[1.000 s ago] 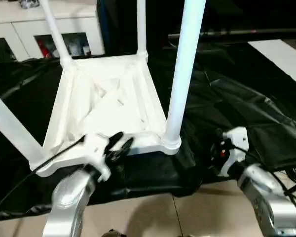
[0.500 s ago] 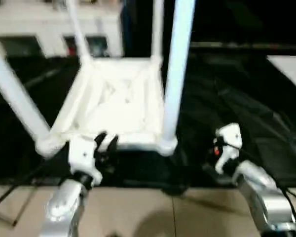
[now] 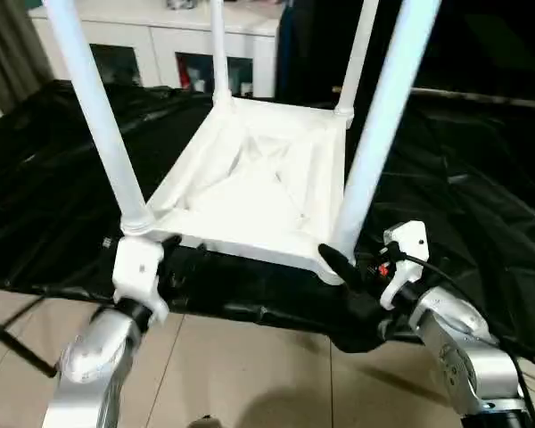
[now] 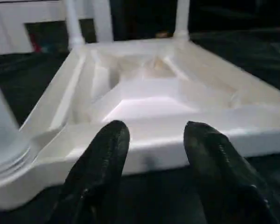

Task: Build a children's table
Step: Rotate leg to tighten

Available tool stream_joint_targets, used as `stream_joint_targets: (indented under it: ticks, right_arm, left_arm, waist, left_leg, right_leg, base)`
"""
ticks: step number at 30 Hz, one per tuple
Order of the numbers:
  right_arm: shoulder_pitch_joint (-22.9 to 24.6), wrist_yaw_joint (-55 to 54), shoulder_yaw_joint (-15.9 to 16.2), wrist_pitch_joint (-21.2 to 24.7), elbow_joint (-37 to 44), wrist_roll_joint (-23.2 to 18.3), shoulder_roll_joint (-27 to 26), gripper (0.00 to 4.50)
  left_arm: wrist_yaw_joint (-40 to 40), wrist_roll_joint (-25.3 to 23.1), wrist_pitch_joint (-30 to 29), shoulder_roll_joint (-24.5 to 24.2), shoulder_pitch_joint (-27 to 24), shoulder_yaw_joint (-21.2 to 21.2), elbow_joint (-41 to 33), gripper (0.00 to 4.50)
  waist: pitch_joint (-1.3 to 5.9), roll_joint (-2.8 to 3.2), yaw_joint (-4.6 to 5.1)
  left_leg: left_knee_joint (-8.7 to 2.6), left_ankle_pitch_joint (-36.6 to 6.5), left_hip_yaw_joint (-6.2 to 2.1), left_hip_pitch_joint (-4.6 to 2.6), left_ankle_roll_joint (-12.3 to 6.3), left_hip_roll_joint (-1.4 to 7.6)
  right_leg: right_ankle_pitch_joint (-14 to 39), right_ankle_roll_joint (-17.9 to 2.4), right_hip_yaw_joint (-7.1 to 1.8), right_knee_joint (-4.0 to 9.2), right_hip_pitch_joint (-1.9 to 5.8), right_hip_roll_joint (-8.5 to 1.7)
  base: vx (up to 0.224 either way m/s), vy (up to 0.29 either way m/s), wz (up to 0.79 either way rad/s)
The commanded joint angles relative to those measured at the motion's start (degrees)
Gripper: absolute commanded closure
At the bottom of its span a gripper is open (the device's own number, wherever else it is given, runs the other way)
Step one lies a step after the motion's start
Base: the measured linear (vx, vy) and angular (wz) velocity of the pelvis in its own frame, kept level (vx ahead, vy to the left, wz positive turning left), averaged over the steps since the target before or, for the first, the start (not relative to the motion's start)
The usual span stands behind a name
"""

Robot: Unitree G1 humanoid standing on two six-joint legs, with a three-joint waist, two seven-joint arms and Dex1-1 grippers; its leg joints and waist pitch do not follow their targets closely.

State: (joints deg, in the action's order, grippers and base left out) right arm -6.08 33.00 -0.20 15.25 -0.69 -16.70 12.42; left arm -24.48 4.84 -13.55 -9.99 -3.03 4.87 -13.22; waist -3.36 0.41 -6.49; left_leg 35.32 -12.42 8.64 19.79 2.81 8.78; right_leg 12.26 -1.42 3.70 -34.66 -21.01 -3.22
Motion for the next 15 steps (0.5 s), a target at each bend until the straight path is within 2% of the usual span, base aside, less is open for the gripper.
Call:
stream_joint_targets:
  ticks: [1,2,3,4,7,8,9,10,11,13,14,15]
  right_arm:
    - [0.5,0.1,-1.3,0.7,1.5,-1.0,0.6,0.20]
    - [1.2,0.4,-1.3,0.6,2.1,-1.0,1.0,0.10]
    - [1.4,0.6,-1.5,0.6,2.4,-1.1,1.2,0.01]
    - [1.7,1.1,-1.7,0.7,2.7,-1.5,1.6,0.00]
    - [2.5,4.1,-2.4,1.2,3.7,-3.5,3.5,0.00]
    - [3.6,8.0,-2.8,2.8,5.6,-6.3,5.6,0.00]
    - [3.7,8.3,-2.8,3.0,5.8,-6.5,5.8,0.00]
    - [4.2,10.1,-2.8,4.1,6.9,-7.9,6.8,0.00]
    - [5.4,15.0,-1.8,6.9,9.3,-10.6,9.6,0.00]
    - [5.3,17.7,-1.0,8.7,9.6,-12.0,11.1,0.00]
    - [4.4,18.4,-0.5,9.1,8.7,-12.1,11.1,0.00]
    - [3.7,18.7,-0.1,9.2,8.1,-12.1,11.0,0.00]
  left_arm:
    - [-0.1,0.6,-1.4,-0.4,0.9,0.9,1.4,1.87]
    - [0.4,0.9,-3.0,-1.1,2.4,2.3,2.4,1.84]
    - [0.6,1.1,-3.4,-1.4,3.1,2.8,2.9,1.69]
    - [1.5,1.0,-4.0,-1.9,4.0,3.4,3.7,1.54]
    - [4.9,0.7,-5.9,-2.4,6.6,5.3,5.7,1.35]
    - [6.6,1.2,-6.6,-2.1,7.9,6.4,6.1,1.23]
    - [6.7,1.2,-6.7,-2.1,8.0,6.4,6.1,1.08]
    - [7.1,1.4,-6.9,-1.9,8.5,6.8,6.1,1.08]
    - [7.9,2.1,-7.7,-1.2,8.7,7.4,5.6,0.95]
    - [6.4,3.9,-7.7,-0.4,7.8,7.2,4.1,0.77]
    - [4.8,5.8,-7.7,0.2,6.8,6.9,2.7,0.77]
    - [3.8,7.0,-7.8,0.5,6.3,6.8,1.9,0.61]
  waist:
    - [1.86,0.11,0.54]
    - [2.28,0.43,0.83]
    - [2.40,0.29,1.00]
    - [2.39,0.19,1.37]
    - [2.27,-0.16,1.62]
    - [2.33,-0.22,1.48]
    - [2.39,-0.11,1.36]
    - [2.45,-0.31,1.10]
    - [2.60,-0.20,1.09]
    - [2.81,-0.31,0.88]
    - [2.95,-0.32,0.90]
    - [3.02,-0.36,0.89]
  left_leg:
    - [-6.91,-30.6,-2.72,-1.06,2.39,4.08]
    - [-7.07,-27.3,-2.87,-0.32,2.17,4.28]
    - [-7.11,-25.6,-2.78,0.01,1.99,4.34]
    - [-7.17,-23.6,-2.54,0.15,1.47,4.41]
    - [-6.73,-23.6,-2.14,-0.17,0.65,4.17]
    - [-6.57,-22.0,-2.08,-0.03,0.00,4.21]
    - [-6.52,-20.9,-2.09,0.09,-0.51,4.24]
    - [-6.38,-18.5,-1.90,0.14,-1.71,4.44]
    - [-6.28,-17.6,-1.93,0.19,-2.10,4.48]
    - [-6.01,-15.0,-1.76,0.43,-3.28,4.62]
    - [-5.96,-13.2,-1.77,0.82,-3.56,4.63]
    - [-5.93,-12.4,-1.69,0.92,-3.72,4.59]
  right_leg:
    - [30.7,-2.2,-3.33,6.54,-0.02,-5.80]
    - [28.0,-2.3,-3.37,6.13,0.66,-6.06]
    - [26.0,-2.5,-3.35,6.02,0.84,-5.97]
    - [22.0,-3.7,-3.30,5.83,0.83,-5.74]
    - [22.8,-4.6,-3.43,5.95,0.59,-5.87]
    - [23.2,-4.6,-3.50,6.00,0.83,-6.06]
    - [22.5,-4.8,-3.55,5.96,1.04,-6.13]
    - [20.8,-5.2,-3.61,5.92,1.04,-6.06]
    - [19.9,-5.7,-3.61,5.66,1.16,-5.99]
    - [17.0,-7.5,-3.59,5.42,1.27,-6.05]
    - [15.6,-8.4,-3.47,5.22,1.50,-6.14]
    - [15.2,-8.7,-3.39,5.19,1.52,-6.13]
  base:
    - [-0.018,0.051,-0.05]
    - [0.000,0.000,0.00]
    - [0.000,0.000,0.00]
    - [0.000,0.000,0.00]
    - [0.000,0.000,0.00]
    - [0.000,0.000,0.00]
    - [0.000,0.000,0.00]
    - [0.000,0.000,0.00]
    - [0.000,0.000,0.00]
    - [0.026,-0.012,0.01]
    - [0.000,0.000,0.00]
    - [0.000,0.000,0.00]
